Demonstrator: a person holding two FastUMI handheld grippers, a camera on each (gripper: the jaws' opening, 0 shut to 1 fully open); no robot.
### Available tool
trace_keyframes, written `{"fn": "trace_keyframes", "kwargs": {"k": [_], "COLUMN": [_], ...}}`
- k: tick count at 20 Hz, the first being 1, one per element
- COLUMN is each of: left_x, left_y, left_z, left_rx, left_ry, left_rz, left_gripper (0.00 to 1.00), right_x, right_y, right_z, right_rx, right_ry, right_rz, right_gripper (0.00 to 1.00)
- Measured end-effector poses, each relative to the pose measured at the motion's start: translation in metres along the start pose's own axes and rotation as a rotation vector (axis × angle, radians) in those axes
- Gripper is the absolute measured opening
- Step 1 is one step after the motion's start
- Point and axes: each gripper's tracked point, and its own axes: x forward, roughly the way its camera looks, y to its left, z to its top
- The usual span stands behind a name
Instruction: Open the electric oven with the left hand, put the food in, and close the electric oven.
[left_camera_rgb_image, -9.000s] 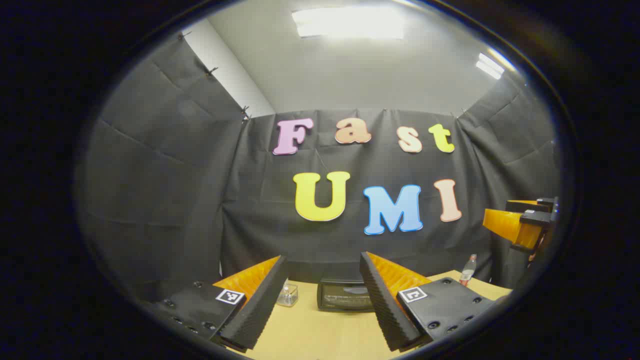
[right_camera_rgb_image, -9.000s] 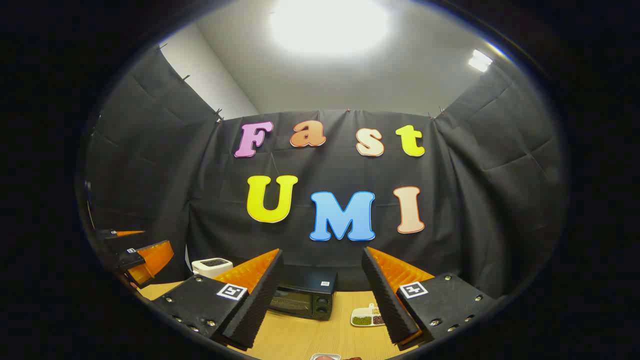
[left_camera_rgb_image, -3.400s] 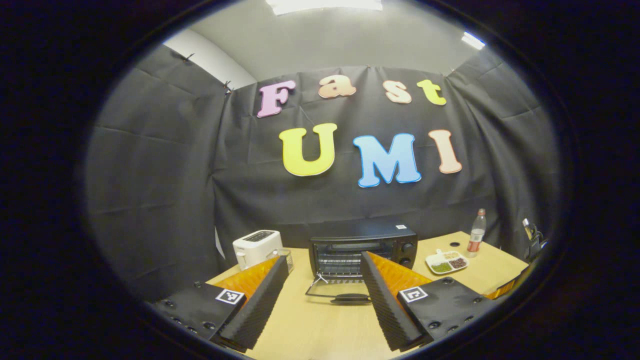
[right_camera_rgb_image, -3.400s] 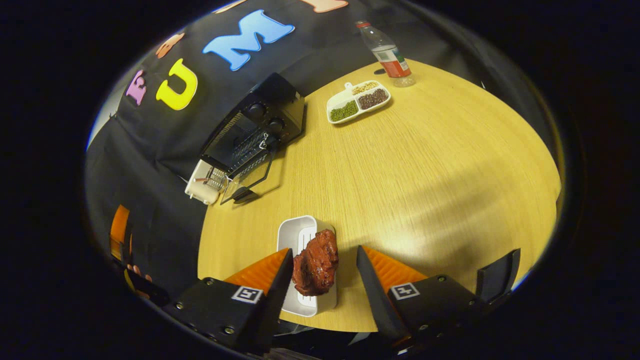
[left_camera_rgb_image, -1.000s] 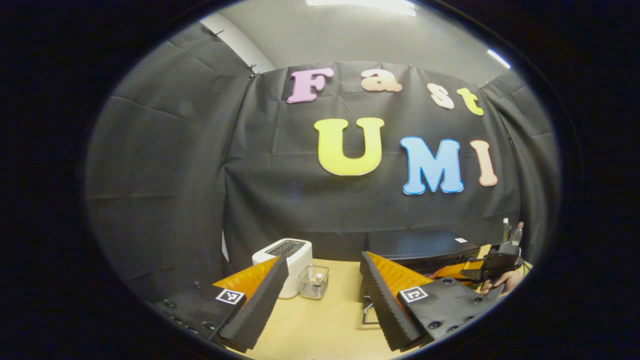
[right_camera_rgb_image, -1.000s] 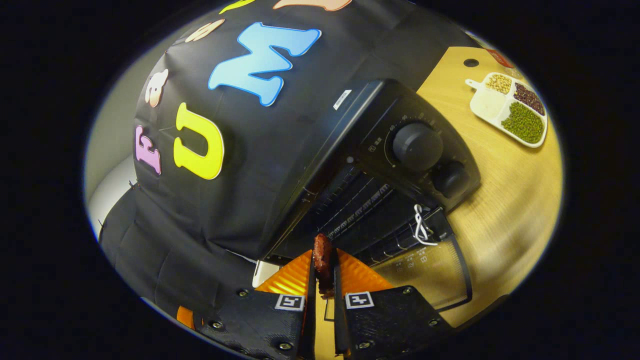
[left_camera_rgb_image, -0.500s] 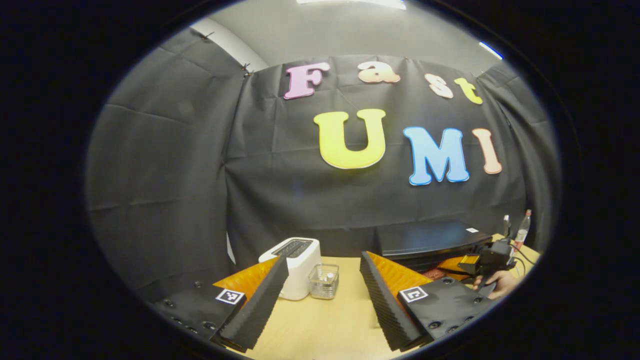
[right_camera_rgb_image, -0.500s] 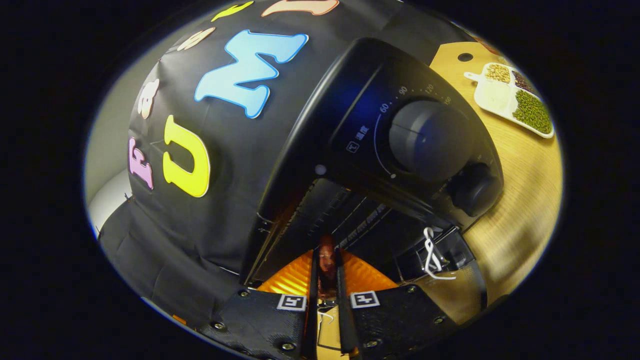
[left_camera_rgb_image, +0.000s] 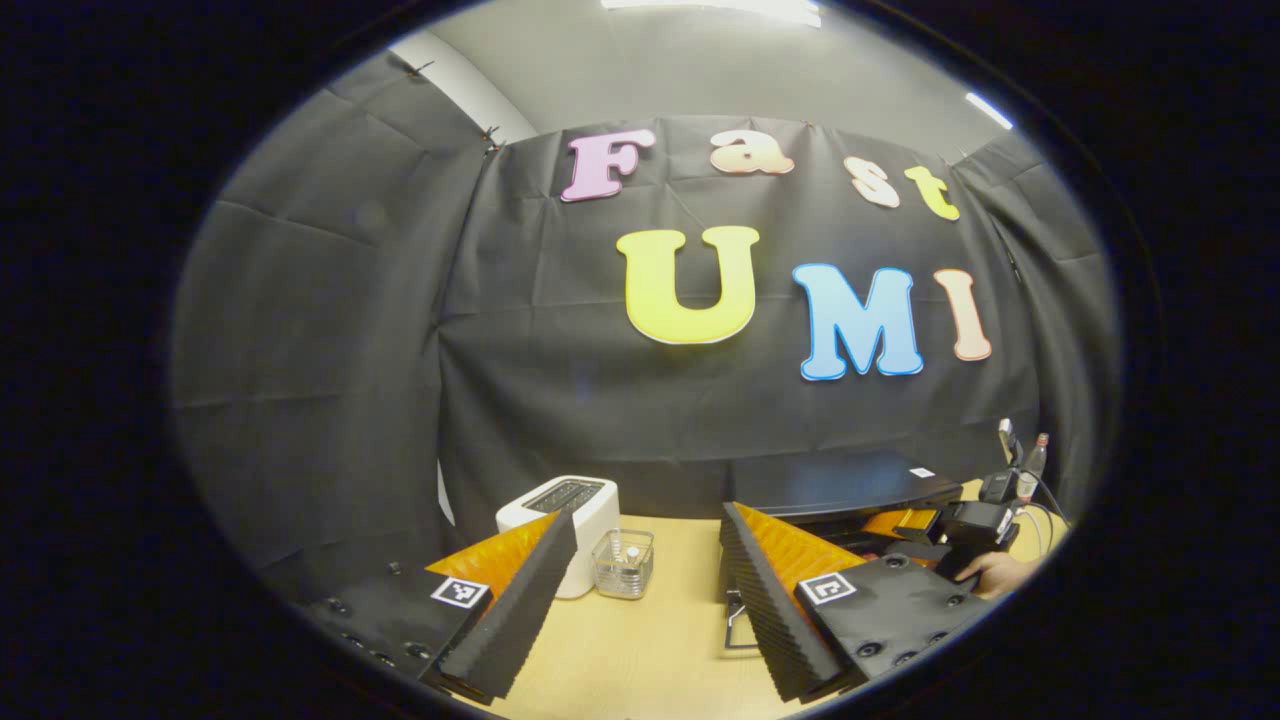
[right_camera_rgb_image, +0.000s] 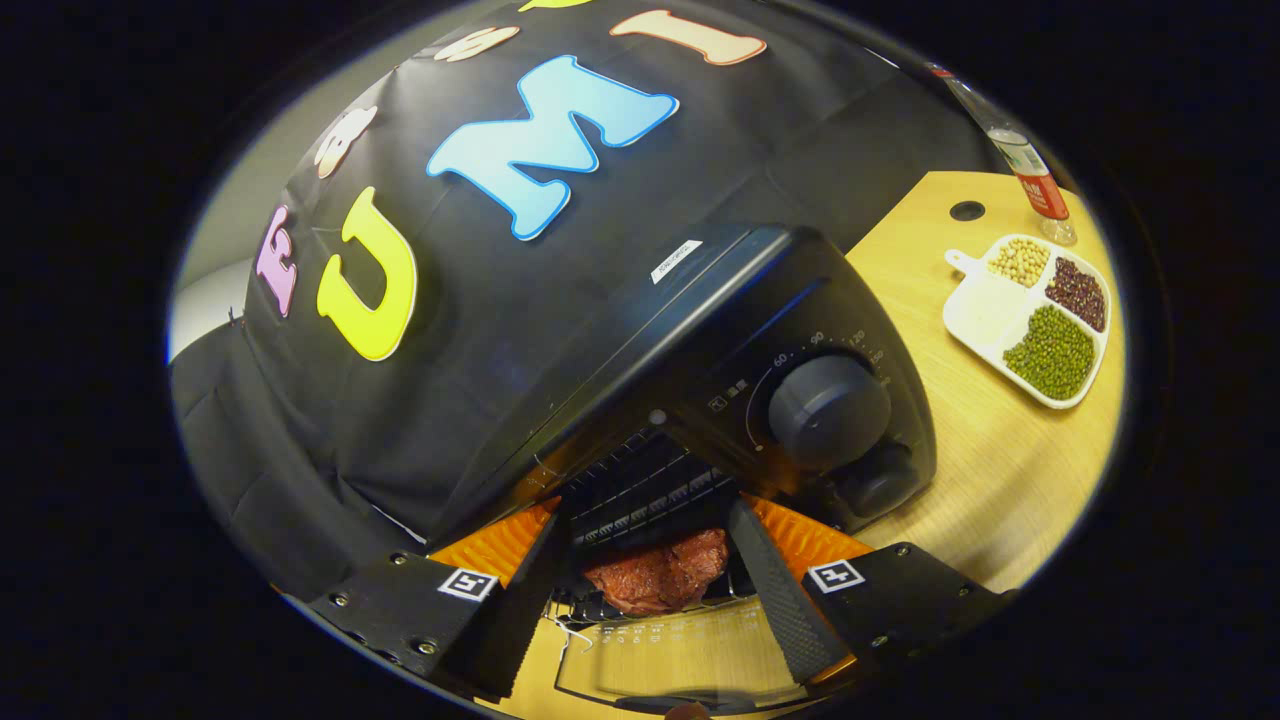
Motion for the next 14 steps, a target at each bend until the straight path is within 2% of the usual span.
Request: {"fn": "trace_keyframes", "kwargs": {"k": [7, 9, 11, 12, 13, 14], "left_x": [-0.025, -0.03, -0.035, -0.037, -0.039, -0.041], "left_y": [-0.038, -0.059, -0.077, -0.088, -0.098, -0.107], "left_z": [-0.005, -0.018, -0.034, -0.044, -0.053, -0.061], "left_rx": [0.022, 0.028, 0.021, 0.01, 0.001, -0.003], "left_ry": [0.005, 0.024, 0.059, 0.079, 0.098, 0.115], "left_rz": [-0.049, -0.083, -0.108, -0.124, -0.141, -0.156], "left_gripper": [0.99, 0.99, 0.94, 0.99, 0.97, 0.99], "right_x": [-0.067, -0.094, -0.122, -0.136, -0.15, -0.163], "right_y": [0.014, 0.017, 0.018, 0.017, 0.016, 0.013], "right_z": [0.013, 0.026, 0.043, 0.051, 0.06, 0.068], "right_rx": [-0.219, -0.303, -0.382, -0.414, -0.439, -0.461], "right_ry": [0.002, -0.026, -0.068, -0.089, -0.113, -0.138], "right_rz": [0.034, 0.03, 0.023, 0.018, 0.004, -0.009], "right_gripper": [0.96, 0.96, 0.96, 0.96, 0.96, 0.96]}}
